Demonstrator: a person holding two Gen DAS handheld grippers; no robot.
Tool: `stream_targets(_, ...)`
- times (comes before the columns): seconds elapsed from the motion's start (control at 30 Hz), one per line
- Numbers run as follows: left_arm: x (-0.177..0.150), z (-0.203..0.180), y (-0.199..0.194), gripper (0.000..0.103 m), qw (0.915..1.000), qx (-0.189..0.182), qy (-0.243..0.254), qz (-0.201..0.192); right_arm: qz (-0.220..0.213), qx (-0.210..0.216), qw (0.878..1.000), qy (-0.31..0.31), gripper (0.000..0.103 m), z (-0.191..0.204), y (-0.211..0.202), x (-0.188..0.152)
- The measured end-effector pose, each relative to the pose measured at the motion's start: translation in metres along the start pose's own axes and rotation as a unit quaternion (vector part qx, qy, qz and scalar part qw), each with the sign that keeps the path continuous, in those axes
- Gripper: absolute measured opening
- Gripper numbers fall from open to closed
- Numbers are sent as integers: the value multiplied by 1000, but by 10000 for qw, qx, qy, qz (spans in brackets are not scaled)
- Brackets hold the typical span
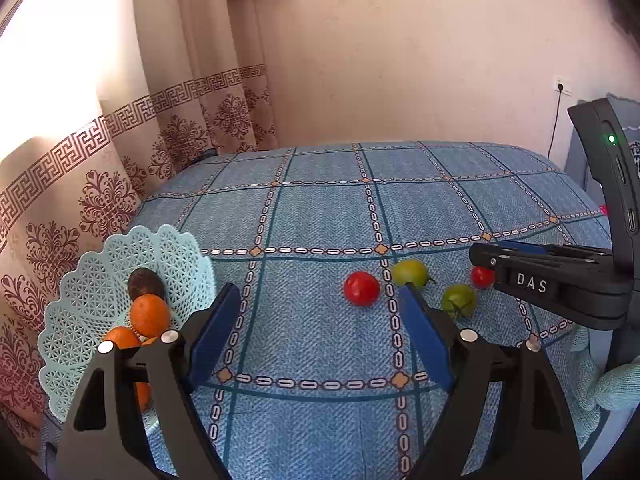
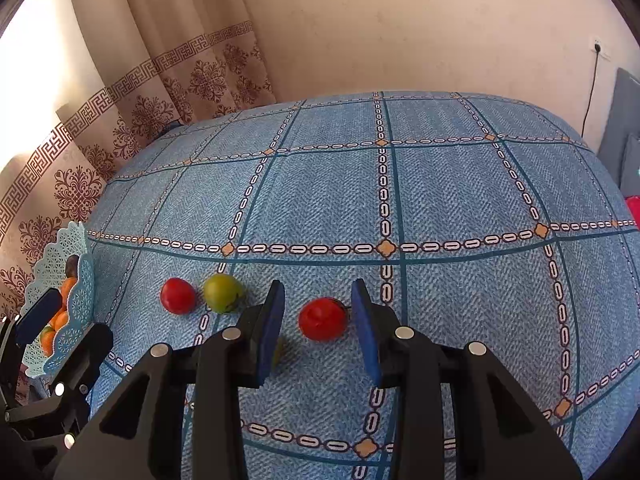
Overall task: Organize fruits
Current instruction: 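Withdraw both open tools from the basket toward the tomatoes, then grasp a red tomato with the left tool while the right tool grasps another red tomato, then carry both red tomatoes into the basket and open both tools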
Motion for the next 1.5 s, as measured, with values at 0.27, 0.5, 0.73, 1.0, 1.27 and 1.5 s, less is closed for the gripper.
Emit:
stream_targets(0.27, -1, -16, 41, 64, 9984, -382, 67, 415, 46, 71, 9999, 70, 35, -9, 8, 0)
stream_targets(0.5, -9, -11, 69, 63, 9961, -511, -87, 716, 95, 200, 9998, 6, 35, -3, 15, 1)
stream_targets(0.73, -11, -12, 81, 31, 9931, -698, -194, 920, 203, 201, 9995, -130, 35, 7, 26, -1)
stream_targets(1.0, -10, -11, 75, 26, 9932, -783, -231, 829, 114, -38, 9994, -328, 27, 19, 29, -3)
stream_targets(1.27, -3, 2, 60, 25, 9937, -804, -429, 648, -30, 19, 9992, -391, 27, 21, 18, -5)
stream_targets(1.5, 1, 7, 49, 25, 9945, -769, -491, 523, -201, 71, 9990, -399, 27, 24, 4, -2)
Point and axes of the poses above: each gripper's, at about its wrist camera, not at the fingertips, and y roughly the way its jaws point, z to its left, x to its top, the point moved 4 cm from there along y, roughly the way its jaws point, and after that the axes turned 2 degrees about z, right-handed, at the moved point
